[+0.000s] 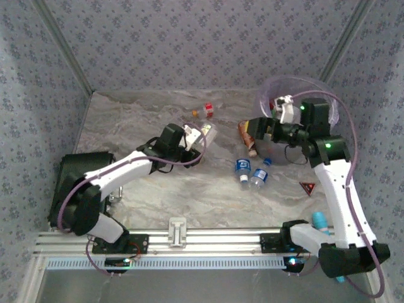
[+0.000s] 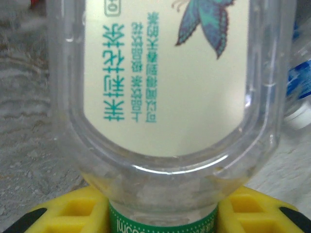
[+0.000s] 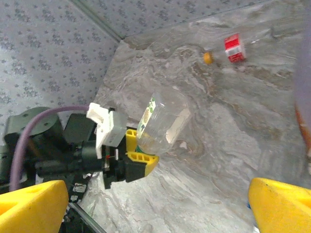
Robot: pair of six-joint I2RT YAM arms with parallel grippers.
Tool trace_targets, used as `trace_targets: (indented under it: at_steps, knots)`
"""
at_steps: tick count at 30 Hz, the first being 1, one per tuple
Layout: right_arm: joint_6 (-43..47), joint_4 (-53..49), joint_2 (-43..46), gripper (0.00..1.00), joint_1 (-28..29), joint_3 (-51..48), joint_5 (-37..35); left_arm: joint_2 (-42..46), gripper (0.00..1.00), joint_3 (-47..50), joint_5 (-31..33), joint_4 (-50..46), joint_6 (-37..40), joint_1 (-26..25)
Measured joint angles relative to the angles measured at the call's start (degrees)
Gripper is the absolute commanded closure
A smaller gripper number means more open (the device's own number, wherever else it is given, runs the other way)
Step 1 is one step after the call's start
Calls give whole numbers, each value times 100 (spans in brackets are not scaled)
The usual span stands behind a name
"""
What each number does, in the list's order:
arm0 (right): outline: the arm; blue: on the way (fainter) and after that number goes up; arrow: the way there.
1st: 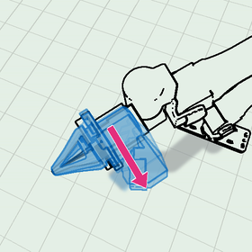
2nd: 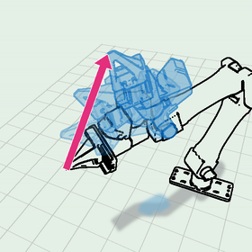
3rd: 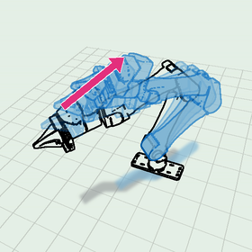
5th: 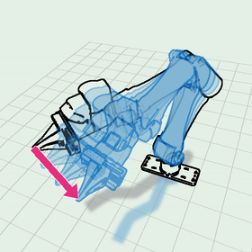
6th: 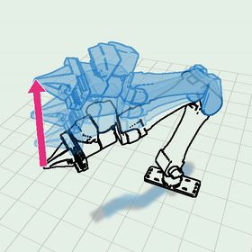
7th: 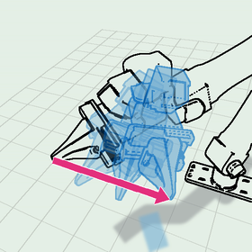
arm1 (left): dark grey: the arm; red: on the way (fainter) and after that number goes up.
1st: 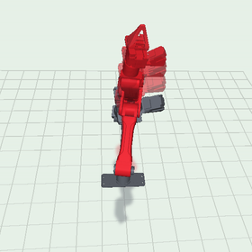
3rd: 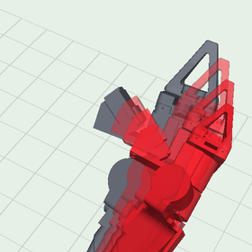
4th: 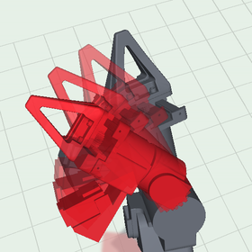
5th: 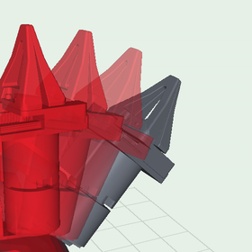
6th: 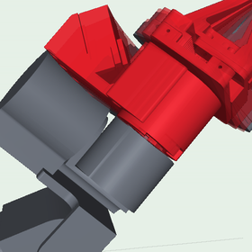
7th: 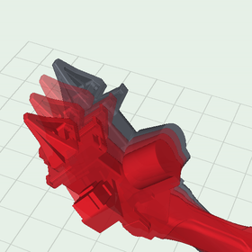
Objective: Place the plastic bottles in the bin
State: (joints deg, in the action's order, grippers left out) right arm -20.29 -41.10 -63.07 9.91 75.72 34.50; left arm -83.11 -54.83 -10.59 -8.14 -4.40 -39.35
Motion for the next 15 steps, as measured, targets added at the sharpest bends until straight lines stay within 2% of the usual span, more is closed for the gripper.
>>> trace_targets:
  at_steps: [4, 8, 11, 15]
  knots:
    - [-404, 369, -481, 1, 785, 103, -518, 490, 73, 361, -212, 649, -385, -20]
    - [-592, 627, -1102, 0, 1504, 354, -935, 627, 73, 376, -234, 1154, -568, -195]
    - [-667, 828, -1447, 0, 1779, 494, -1060, 619, 72, 343, -269, 1316, -595, -352]
    - [-804, 1010, -1722, 2, 1836, 560, -1082, 608, 72, 284, -339, 1440, -621, -470]
